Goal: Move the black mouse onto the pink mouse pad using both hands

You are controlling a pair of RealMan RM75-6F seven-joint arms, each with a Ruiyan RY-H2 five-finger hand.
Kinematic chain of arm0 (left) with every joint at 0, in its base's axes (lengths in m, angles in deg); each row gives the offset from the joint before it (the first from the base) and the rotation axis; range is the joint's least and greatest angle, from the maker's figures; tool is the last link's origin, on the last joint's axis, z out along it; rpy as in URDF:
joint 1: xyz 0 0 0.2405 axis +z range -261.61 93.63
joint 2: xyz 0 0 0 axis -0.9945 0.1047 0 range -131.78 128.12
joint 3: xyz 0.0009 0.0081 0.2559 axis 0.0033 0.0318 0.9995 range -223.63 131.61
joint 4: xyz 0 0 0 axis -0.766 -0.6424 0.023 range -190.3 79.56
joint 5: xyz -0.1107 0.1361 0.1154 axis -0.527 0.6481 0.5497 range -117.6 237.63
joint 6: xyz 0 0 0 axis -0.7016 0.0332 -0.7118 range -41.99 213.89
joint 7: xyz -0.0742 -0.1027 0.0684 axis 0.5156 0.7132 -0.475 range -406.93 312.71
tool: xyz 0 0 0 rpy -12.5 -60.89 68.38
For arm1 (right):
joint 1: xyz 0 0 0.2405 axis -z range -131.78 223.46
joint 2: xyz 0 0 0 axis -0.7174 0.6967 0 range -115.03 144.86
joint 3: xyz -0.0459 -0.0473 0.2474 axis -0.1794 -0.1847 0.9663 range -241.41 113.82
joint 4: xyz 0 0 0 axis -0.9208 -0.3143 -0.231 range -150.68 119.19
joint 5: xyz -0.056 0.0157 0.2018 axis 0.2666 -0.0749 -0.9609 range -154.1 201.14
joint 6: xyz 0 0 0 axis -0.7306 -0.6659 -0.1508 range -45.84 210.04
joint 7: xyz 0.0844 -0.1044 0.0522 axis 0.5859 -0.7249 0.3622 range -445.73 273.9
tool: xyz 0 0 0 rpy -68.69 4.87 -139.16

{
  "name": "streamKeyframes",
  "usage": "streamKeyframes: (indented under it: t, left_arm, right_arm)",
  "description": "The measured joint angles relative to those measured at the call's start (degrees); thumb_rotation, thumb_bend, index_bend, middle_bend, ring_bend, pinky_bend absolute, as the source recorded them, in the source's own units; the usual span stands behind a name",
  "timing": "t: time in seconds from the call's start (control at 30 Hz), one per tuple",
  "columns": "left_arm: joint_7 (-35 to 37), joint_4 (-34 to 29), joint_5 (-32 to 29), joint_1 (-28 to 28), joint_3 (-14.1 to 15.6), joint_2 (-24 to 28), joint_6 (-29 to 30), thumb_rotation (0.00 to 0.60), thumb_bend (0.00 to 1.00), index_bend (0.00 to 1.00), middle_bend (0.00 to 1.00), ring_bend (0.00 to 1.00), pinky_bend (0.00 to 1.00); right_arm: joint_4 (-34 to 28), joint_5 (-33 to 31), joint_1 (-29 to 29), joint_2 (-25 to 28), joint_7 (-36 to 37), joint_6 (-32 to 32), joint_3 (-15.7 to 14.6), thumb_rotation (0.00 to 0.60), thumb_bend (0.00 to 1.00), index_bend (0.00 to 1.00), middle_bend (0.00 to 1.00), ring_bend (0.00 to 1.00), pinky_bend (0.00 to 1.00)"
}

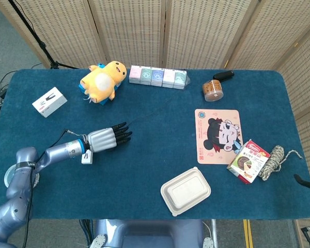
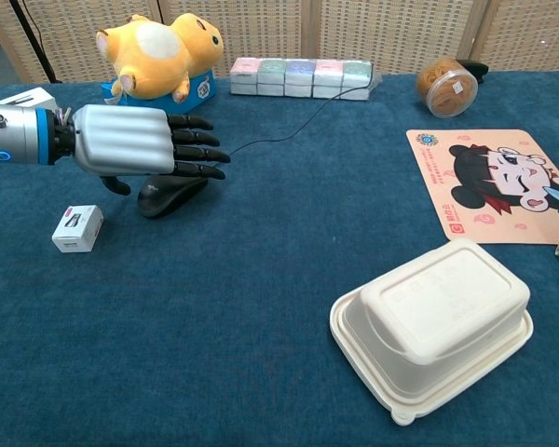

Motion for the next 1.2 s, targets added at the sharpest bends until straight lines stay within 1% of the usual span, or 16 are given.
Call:
streamKeyframes:
  t: [0.17,0.23,0.3,0.33,0.4,0.47,0.53,0.6,0.77,0.93,1.13,1.2]
  left_arm:
    - [-0.21,0.02,-0.18,-0.71,1.18,-0.61,-1.62,0.600,0.09,0.00,0.00,0.00,0.12]
    - [-0.38,0.06,-0.19,-0.85,1.51,-0.80,-2.09,0.600,0.10,0.02,0.00,0.00,0.15]
    - [-0.65,0.09,-0.19,-1.02,1.94,-1.06,-2.70,0.600,0.11,0.11,0.00,0.01,0.20]
    - [-0.79,0.10,-0.18,-1.11,2.16,-1.18,-2.90,0.600,0.12,0.15,0.02,0.03,0.23]
    - [-1.13,0.10,-0.34,-1.31,2.39,-1.46,-3.02,0.600,0.15,0.28,0.14,0.15,0.33]
    - [-1.19,0.06,-0.77,-1.37,2.31,-1.60,-2.72,0.600,0.18,0.39,0.25,0.24,0.39]
    - [-1.30,0.08,-1.16,-1.40,2.26,-1.71,-2.45,0.600,0.20,0.47,0.32,0.30,0.42]
    - [-1.61,0.14,-1.38,-1.37,2.40,-1.74,-2.20,0.600,0.21,0.51,0.36,0.33,0.44]
    - [-1.98,0.13,-2.33,-1.08,2.27,-1.76,-1.63,0.600,0.21,0.55,0.39,0.36,0.46]
    - [-1.84,-0.04,-3.93,-1.32,1.24,-1.68,-0.36,0.600,0.21,0.56,0.40,0.37,0.46]
    - [-1.11,-0.64,-6.85,-3.11,-1.16,-1.80,2.19,0.600,0.21,0.56,0.40,0.37,0.46]
    - [-1.01,-0.93,-7.85,-4.37,-2.09,-2.13,2.77,0.600,0.21,0.54,0.38,0.37,0.46]
  right_arm:
    - [0.02,-0.14,0.01,0.06,0.06,0.07,0.03,0.600,0.00,0.00,0.00,0.00,0.00]
    - [0.02,-0.13,0.00,0.05,0.01,0.13,0.02,0.600,0.00,0.00,0.00,0.00,0.00]
    - [-0.04,-0.08,-0.02,0.03,0.03,0.16,0.00,0.600,0.00,0.00,0.00,0.00,0.00]
    - [-0.06,-0.05,-0.04,0.03,0.04,0.16,-0.01,0.600,0.00,0.00,0.00,0.00,0.00]
    - [-0.11,0.11,-0.08,0.03,0.03,0.18,-0.07,0.600,0.00,0.00,0.00,0.00,0.00]
    - [-0.20,0.29,-0.12,0.05,0.11,0.15,-0.17,0.600,0.00,0.00,0.00,0.00,0.00]
    - [-0.27,0.38,-0.13,0.11,0.23,0.09,-0.25,0.600,0.00,0.00,0.00,0.00,0.00]
    - [-0.30,0.47,-0.14,0.16,0.33,0.08,-0.31,0.600,0.00,0.00,0.00,0.00,0.00]
    - [-0.43,0.71,-0.15,0.32,0.61,-0.05,-0.51,0.600,0.00,0.00,0.00,0.00,0.00]
    - [-0.65,0.75,-0.18,0.48,0.74,-0.27,-0.67,0.600,0.00,0.00,0.00,0.00,0.00]
    - [-1.16,0.86,-0.02,0.84,0.93,0.00,-0.72,0.600,0.00,0.00,0.00,0.00,0.00]
    - [-1.31,0.89,0.05,1.03,1.13,0.08,-0.72,0.600,0.00,0.00,0.00,0.00,0.00]
